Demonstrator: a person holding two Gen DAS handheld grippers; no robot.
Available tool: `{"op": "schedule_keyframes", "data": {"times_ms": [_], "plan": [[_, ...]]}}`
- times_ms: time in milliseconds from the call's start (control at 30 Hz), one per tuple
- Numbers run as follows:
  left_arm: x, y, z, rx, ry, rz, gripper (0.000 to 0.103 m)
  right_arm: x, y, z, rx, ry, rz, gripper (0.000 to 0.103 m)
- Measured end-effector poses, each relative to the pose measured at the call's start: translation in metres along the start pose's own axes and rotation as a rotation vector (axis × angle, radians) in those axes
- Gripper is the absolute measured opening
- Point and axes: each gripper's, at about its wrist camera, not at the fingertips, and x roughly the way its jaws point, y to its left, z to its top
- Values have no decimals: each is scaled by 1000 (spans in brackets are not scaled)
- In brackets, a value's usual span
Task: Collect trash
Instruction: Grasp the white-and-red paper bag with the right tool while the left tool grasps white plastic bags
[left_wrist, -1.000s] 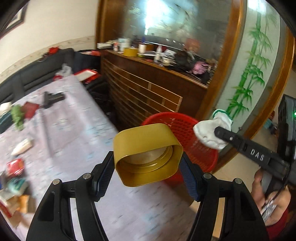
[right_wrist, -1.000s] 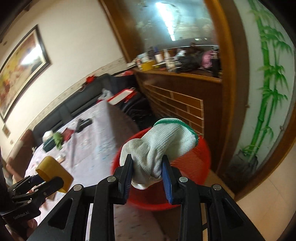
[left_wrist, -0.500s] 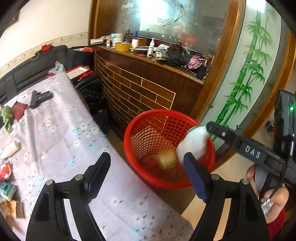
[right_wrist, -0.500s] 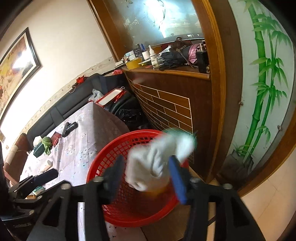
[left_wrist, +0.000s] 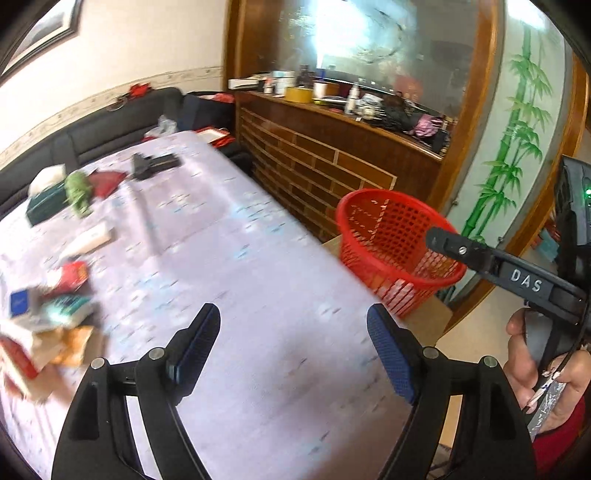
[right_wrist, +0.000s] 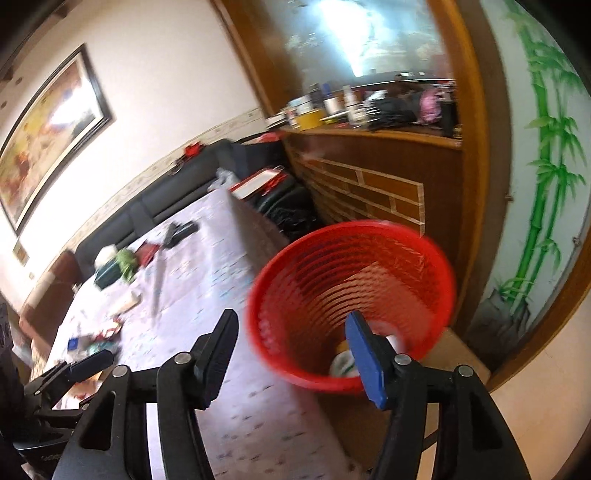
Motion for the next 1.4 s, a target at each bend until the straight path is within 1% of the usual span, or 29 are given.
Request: {"op": "schedule_keyframes", "data": {"times_ms": [267, 467, 700, 833, 933, 1033, 1133, 1233, 1400], "plan": [[-38, 61, -38, -96, -16, 57, 81, 26, 72, -27, -115, 92, 93, 67], [-68, 109, -70, -178, -30, 105, 81, 39, 117, -41, -196, 142, 136, 67], [-96, 163, -106, -270, -47, 217, 81, 46, 170, -65, -294, 176, 192, 66], [-113, 197, -124, -347, -55, 288, 81, 53, 199, -80, -354, 206, 214, 67], [-119, 222, -135, -406, -56, 343, 81, 57, 224, -92, -403, 230, 246, 66], [-127, 243, -145, -457, -52, 383, 81, 59, 248, -99, -441, 251, 298, 67], [-135, 260, -152, -505, -60, 413, 81, 62, 279, -104, -485, 265, 370, 67], [-142, 273, -157, -539, -65, 426, 81, 72, 308, -108, -536, 267, 402, 67], [-150, 286, -165, -573, -65, 436, 81, 101, 355, -115, -588, 308, 460, 67]]}}
